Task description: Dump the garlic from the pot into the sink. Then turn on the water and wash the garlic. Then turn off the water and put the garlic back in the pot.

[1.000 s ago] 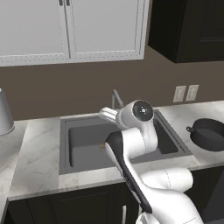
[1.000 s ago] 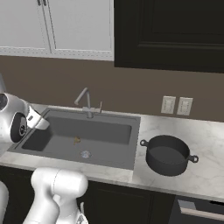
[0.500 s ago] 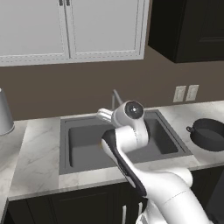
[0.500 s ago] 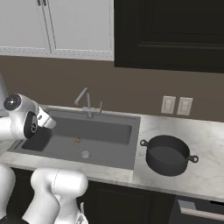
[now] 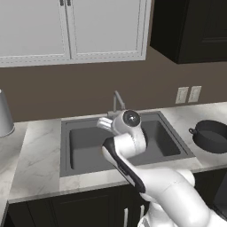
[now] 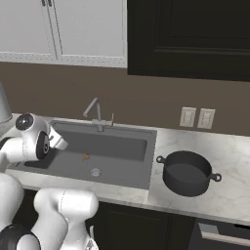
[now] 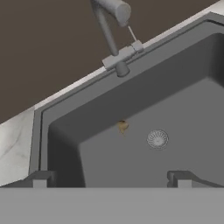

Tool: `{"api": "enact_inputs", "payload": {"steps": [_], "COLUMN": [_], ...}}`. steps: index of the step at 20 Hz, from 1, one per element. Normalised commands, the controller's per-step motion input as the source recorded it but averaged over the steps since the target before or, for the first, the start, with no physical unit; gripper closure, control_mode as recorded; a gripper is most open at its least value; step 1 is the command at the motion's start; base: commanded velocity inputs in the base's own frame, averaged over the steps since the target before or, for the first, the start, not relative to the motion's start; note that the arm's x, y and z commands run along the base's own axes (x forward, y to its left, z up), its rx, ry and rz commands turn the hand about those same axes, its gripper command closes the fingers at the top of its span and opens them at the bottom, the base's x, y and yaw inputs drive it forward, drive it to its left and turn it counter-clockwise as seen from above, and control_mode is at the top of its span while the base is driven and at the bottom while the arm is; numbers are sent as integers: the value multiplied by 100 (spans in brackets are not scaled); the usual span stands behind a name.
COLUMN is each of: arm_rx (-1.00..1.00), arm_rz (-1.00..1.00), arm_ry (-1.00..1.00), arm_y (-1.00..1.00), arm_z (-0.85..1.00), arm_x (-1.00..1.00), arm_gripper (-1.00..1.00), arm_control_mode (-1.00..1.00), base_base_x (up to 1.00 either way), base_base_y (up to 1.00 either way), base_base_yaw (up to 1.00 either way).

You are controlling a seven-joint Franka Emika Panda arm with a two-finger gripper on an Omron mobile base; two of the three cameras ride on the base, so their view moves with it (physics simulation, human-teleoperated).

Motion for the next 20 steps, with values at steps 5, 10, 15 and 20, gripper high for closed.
{"api": "enact_inputs", "payload": {"steps": [5, 10, 15, 20], "arm_rx": [0, 0, 0, -6], "arm_rz": [0, 0, 0, 0], "arm_ry": [5, 9, 11, 8], "arm_y": [0, 0, 0, 0], "arm_z": [-45, -27, -13, -7], "arm_x": [33, 42, 34, 12], "arm_gripper": [-100, -100, -100, -100], "arm_control_mode": [-100, -100, -100, -100], "base_base_x": [0, 0, 0, 0], "base_base_y": [0, 0, 0, 0], "base_base_yaw": [0, 0, 0, 0]}}
